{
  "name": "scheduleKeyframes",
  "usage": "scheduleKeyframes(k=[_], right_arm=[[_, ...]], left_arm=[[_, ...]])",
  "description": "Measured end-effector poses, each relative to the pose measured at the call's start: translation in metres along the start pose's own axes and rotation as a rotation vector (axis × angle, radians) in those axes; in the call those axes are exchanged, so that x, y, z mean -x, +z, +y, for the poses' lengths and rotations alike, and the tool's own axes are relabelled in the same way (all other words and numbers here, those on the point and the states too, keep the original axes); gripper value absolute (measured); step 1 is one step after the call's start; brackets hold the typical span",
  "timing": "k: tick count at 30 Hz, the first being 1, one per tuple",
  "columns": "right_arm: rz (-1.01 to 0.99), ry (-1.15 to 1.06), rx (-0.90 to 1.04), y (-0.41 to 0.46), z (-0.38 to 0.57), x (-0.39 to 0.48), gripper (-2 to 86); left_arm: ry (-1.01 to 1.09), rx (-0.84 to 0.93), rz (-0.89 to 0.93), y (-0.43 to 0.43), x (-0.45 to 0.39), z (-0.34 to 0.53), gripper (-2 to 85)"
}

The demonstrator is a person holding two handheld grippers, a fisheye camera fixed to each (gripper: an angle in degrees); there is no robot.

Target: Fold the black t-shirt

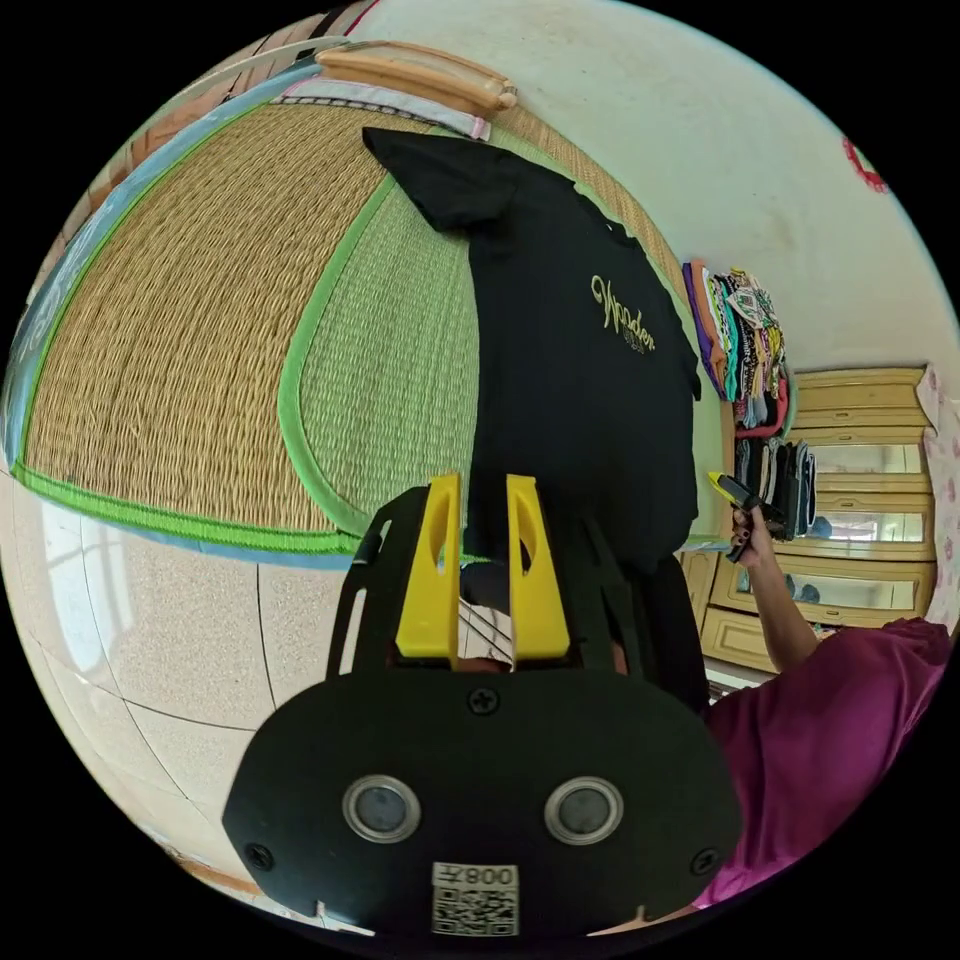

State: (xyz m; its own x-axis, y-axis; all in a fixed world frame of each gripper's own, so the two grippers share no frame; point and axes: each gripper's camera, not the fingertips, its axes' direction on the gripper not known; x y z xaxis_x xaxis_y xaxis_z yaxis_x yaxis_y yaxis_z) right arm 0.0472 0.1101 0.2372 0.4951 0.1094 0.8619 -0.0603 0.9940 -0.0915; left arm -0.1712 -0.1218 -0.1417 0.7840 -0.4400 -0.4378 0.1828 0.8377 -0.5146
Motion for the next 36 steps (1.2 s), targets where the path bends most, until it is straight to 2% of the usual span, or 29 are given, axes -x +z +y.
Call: scheduleKeyframes(k=[5, 10, 14, 19, 23, 30, 33, 36], right_arm=[[-0.029, -0.062, 0.052, 0.009, 0.024, 0.027, 5.0], [0.019, -0.1, 0.154, 0.033, 0.036, 0.04, 3.2], [0.009, -0.087, 0.129, 0.03, 0.056, 0.036, 0.3], [-0.015, -0.081, 0.155, 0.026, 0.055, 0.032, -0.4], [-0.047, -0.083, 0.125, 0.016, 0.046, 0.036, -0.5], [-0.105, -0.177, 0.082, 0.016, 0.017, 0.075, -0.5], [-0.102, -0.229, 0.101, 0.032, 0.005, 0.096, -0.5], [-0.095, -0.259, 0.133, 0.05, -0.001, 0.11, -0.5]], left_arm=[[-0.007, 0.011, -0.098, -0.001, -0.007, 0.007, 3.6], [0.014, 0.028, -0.102, -0.014, -0.011, 0.011, 1.9], [0.004, 0.034, -0.094, -0.018, -0.01, 0.022, 1.4], [0.004, -0.088, -0.1, -0.044, -0.02, 0.019, 1.2], [0.084, -0.179, -0.146, -0.066, -0.045, -0.027, 0.9], [0.108, -0.186, -0.279, -0.052, -0.07, -0.142, 0.2], [0.099, -0.158, -0.337, -0.036, -0.075, -0.183, 0.1], [0.11, -0.046, -0.488, -0.008, -0.077, -0.214, 0.1]])
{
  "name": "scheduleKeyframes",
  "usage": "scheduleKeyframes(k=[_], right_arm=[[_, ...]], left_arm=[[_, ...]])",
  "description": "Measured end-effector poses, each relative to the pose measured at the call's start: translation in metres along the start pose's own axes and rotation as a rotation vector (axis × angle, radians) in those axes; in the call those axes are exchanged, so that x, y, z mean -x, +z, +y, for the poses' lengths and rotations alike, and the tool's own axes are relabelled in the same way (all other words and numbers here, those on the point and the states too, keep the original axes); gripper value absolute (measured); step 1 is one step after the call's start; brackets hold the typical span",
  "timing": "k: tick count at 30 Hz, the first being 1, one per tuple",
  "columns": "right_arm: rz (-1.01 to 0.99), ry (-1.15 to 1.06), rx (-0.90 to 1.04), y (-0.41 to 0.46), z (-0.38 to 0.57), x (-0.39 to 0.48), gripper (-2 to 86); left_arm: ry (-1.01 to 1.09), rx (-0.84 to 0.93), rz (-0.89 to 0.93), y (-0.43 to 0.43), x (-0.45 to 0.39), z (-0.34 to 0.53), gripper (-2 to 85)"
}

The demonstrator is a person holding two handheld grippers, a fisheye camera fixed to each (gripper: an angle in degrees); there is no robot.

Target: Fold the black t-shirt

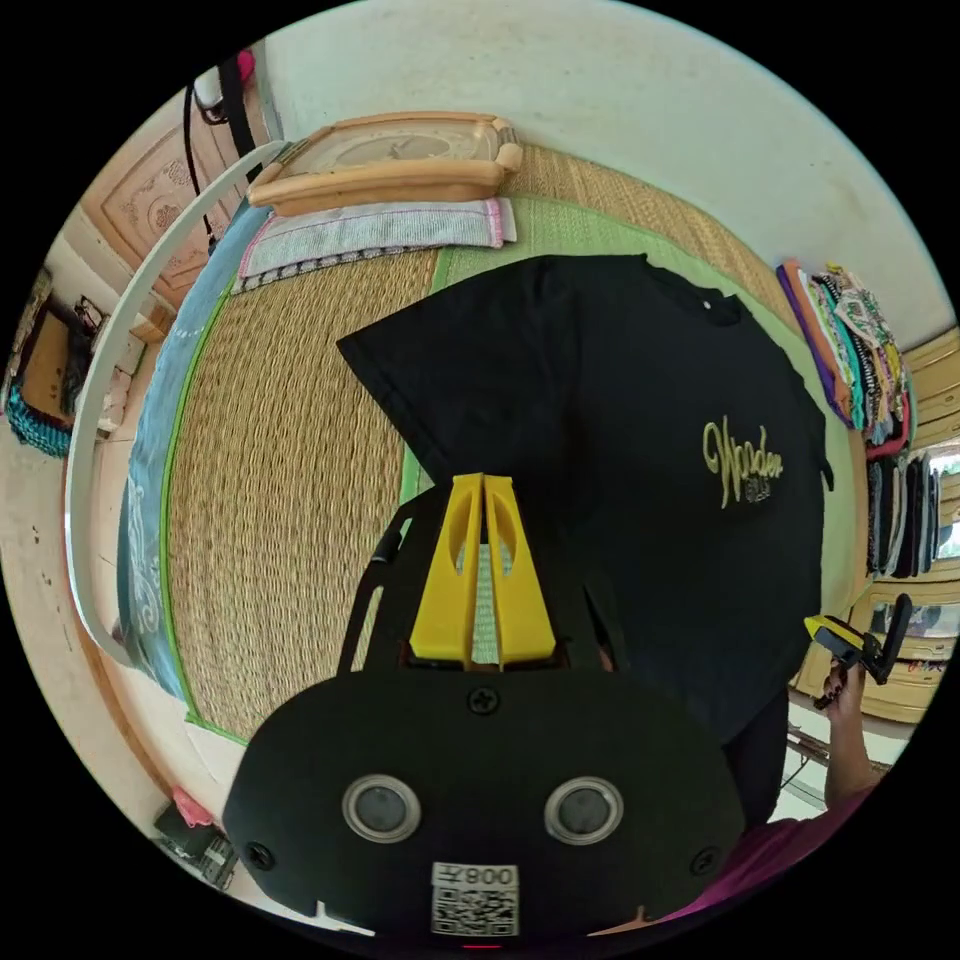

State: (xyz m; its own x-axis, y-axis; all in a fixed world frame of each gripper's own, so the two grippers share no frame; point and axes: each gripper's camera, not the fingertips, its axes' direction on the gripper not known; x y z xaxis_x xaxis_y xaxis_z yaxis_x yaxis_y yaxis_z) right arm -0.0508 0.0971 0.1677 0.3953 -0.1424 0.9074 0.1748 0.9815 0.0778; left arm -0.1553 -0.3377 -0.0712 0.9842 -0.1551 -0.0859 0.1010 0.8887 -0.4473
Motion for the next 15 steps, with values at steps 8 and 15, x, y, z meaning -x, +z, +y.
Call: scheduleKeyframes(k=[8, 15], right_arm=[[-0.025, -0.014, 0.042, 0.024, -0.008, 0.009, -0.5], [0.021, 0.029, -0.137, -0.019, -0.054, -0.019, -0.5]], left_arm=[[0.051, 0.0, -0.164, 0.008, -0.005, -0.032, 0.0], [0.01, -0.173, -0.011, -0.013, -0.011, -0.011, 0.0]])
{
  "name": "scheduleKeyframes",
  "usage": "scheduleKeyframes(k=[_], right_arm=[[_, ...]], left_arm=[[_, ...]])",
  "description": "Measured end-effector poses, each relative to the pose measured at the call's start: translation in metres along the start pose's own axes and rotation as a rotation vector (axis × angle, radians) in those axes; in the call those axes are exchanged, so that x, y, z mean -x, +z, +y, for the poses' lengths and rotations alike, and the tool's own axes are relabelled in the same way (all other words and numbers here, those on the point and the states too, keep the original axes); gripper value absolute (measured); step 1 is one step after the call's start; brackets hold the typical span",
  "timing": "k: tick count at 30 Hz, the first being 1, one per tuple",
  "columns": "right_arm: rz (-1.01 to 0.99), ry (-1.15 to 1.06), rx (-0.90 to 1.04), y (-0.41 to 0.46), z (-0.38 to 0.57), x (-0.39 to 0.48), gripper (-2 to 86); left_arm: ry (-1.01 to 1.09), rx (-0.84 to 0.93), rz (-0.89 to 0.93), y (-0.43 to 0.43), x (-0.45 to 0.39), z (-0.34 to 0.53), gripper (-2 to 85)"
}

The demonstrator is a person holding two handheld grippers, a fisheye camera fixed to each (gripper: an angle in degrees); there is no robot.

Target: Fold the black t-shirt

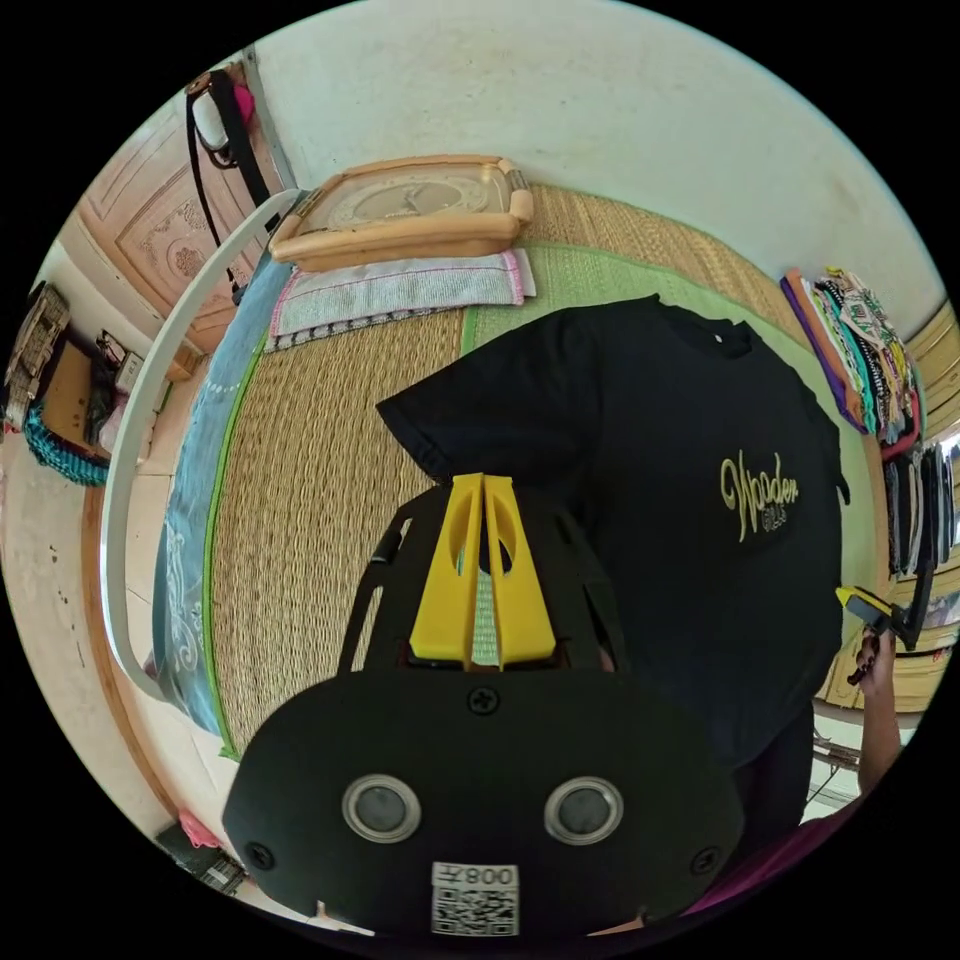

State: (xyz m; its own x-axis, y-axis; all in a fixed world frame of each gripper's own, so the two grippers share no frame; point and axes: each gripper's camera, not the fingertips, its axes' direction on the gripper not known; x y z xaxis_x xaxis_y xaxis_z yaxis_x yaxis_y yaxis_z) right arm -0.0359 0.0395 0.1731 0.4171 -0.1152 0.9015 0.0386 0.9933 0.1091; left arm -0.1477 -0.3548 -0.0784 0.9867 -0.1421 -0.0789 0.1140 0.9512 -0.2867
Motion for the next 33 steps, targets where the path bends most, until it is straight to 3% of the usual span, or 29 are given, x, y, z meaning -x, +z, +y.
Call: scheduleKeyframes(k=[10, 14, 18, 29, 33], right_arm=[[0.126, 0.084, -0.156, -0.017, -0.098, -0.049, -0.5], [0.204, 0.094, -0.115, 0.01, -0.131, -0.057, -0.5], [0.288, 0.092, -0.056, 0.035, -0.152, -0.068, -0.5], [0.244, 0.107, -0.129, 0.029, -0.147, -0.086, -0.5], [0.21, 0.105, -0.194, 0.011, -0.11, -0.084, -0.5]], left_arm=[[-0.102, -0.153, 0.08, 0.001, 0.0, 0.005, 0.0], [-0.046, -0.049, 0.091, 0.051, -0.016, -0.019, 0.0], [-0.034, 0.072, -0.011, 0.104, -0.031, -0.038, 0.0], [-0.008, 0.015, -0.044, 0.145, -0.056, -0.059, 0.0], [-0.001, -0.061, 0.074, 0.136, -0.069, -0.018, 0.0]])
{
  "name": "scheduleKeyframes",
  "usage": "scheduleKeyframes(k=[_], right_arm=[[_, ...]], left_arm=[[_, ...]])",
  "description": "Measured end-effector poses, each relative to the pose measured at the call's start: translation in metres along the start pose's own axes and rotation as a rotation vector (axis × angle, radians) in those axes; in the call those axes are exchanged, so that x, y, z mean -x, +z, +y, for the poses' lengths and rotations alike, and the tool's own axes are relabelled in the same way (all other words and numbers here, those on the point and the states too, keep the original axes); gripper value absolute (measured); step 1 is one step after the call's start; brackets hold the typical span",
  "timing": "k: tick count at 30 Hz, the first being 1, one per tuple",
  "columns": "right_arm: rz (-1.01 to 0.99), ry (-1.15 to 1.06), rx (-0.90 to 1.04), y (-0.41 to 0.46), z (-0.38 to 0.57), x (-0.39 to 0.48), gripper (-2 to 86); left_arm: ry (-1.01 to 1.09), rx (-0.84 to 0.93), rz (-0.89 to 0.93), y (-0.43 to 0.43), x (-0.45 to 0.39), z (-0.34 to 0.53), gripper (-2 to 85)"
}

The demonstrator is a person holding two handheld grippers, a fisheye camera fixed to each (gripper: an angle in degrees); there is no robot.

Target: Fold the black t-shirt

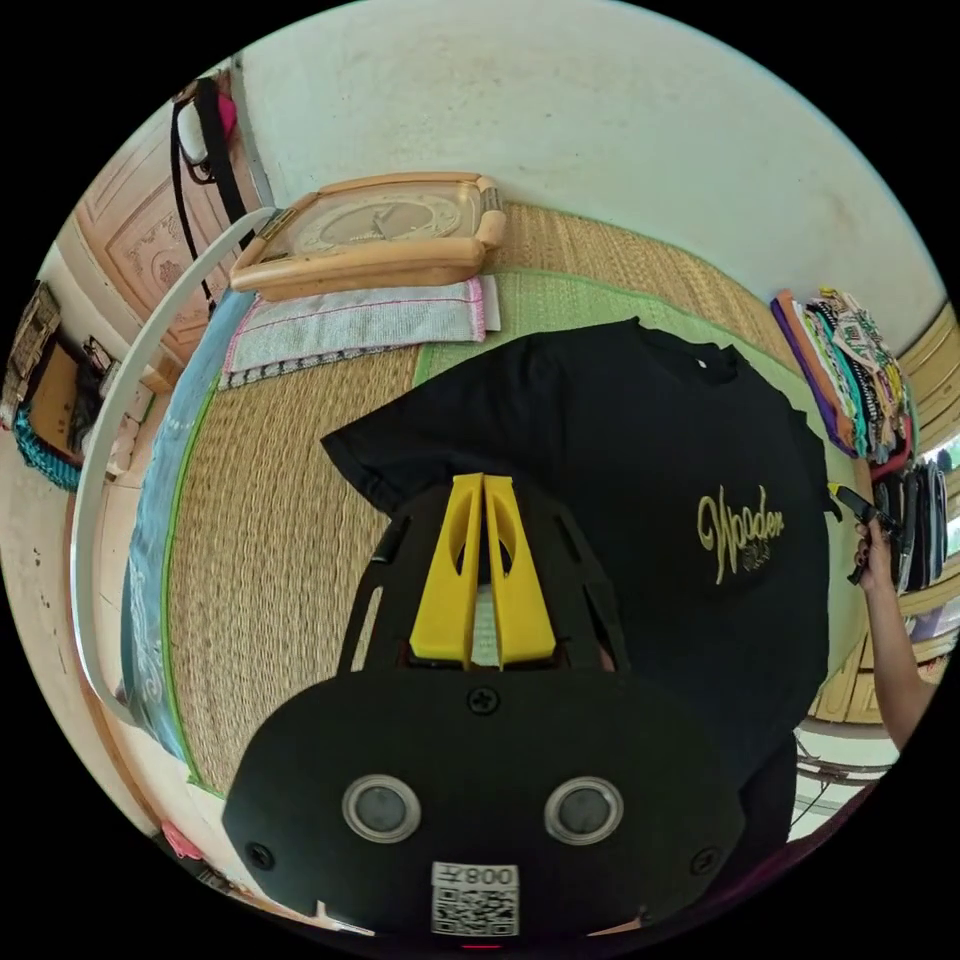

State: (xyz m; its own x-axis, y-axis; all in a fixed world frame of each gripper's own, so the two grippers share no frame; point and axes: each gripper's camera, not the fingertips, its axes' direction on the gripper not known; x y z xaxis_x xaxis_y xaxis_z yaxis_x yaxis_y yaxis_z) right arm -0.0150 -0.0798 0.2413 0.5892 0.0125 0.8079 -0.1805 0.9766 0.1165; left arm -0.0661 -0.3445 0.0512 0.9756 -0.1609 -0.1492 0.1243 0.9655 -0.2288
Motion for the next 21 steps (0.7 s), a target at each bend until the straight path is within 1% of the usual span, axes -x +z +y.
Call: scheduleKeyframes(k=[2, 4, 8, 10, 12, 17, 21], right_arm=[[-0.037, -0.011, -0.003, -0.007, 0.021, 0.002, -0.5], [-0.071, -0.029, 0.01, -0.011, 0.045, 0.008, -0.5], [-0.127, -0.04, 0.051, -0.019, 0.103, 0.019, -0.5], [-0.115, -0.038, 0.082, -0.016, 0.126, 0.02, -0.5], [-0.126, -0.021, 0.126, -0.008, 0.15, 0.017, -0.5], [-0.163, 0.009, 0.117, -0.009, 0.177, 0.008, -0.5], [-0.2, 0.035, 0.102, -0.01, 0.202, 0.002, -0.4]], left_arm=[[0.029, 0.004, 0.104, 0.005, -0.017, 0.037, 0.0], [0.068, 0.056, 0.149, 0.019, -0.032, 0.062, 0.0], [0.087, 0.16, 0.094, 0.056, -0.05, 0.105, 0.1], [0.09, 0.129, 0.099, 0.065, -0.049, 0.115, 0.0], [0.083, 0.148, 0.122, 0.075, -0.048, 0.113, 0.0], [0.136, 0.186, 0.077, 0.106, -0.062, 0.11, 0.0], [0.099, 0.191, 0.07, 0.125, -0.062, 0.113, 0.1]])
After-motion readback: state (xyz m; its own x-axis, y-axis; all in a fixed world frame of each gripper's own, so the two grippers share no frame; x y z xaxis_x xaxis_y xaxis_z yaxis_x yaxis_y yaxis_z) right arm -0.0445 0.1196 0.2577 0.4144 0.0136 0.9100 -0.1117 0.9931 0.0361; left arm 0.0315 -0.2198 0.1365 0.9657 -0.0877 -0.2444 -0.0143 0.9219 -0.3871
